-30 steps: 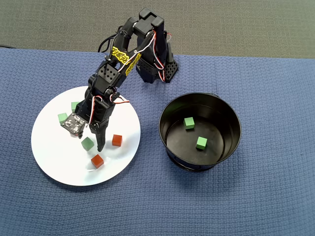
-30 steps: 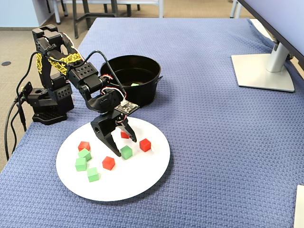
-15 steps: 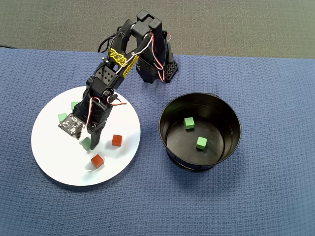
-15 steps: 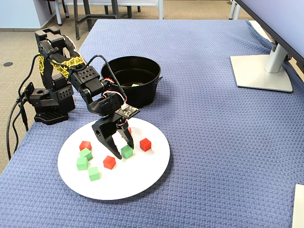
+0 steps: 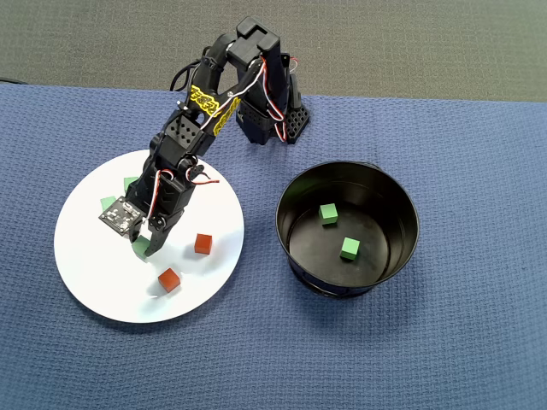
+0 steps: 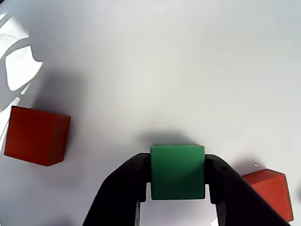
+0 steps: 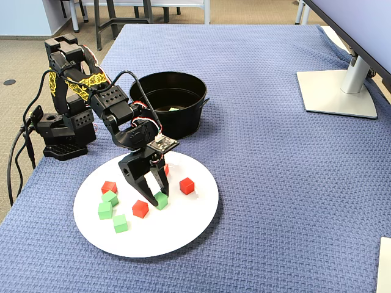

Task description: Pick up the green cubes from the white plate and place them in the black recipient

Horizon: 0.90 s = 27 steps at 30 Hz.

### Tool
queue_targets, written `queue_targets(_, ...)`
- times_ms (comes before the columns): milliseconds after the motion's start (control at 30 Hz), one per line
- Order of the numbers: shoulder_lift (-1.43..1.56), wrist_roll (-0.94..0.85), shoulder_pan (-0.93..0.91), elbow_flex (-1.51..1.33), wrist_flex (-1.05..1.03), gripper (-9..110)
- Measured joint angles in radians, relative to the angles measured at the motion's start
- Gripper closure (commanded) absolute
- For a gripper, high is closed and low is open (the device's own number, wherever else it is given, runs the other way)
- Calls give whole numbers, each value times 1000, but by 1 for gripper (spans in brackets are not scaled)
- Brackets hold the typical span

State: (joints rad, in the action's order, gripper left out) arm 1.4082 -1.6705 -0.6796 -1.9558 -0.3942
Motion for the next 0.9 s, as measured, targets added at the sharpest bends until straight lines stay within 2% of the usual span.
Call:
queue_targets(267,198,252,11,2,-77,101)
queue_targets(500,500,445,94,31,-354,101)
queue_targets(733,675,776,383,91,-623,102)
queue_targets(900,723,1068,661,123,-712,102)
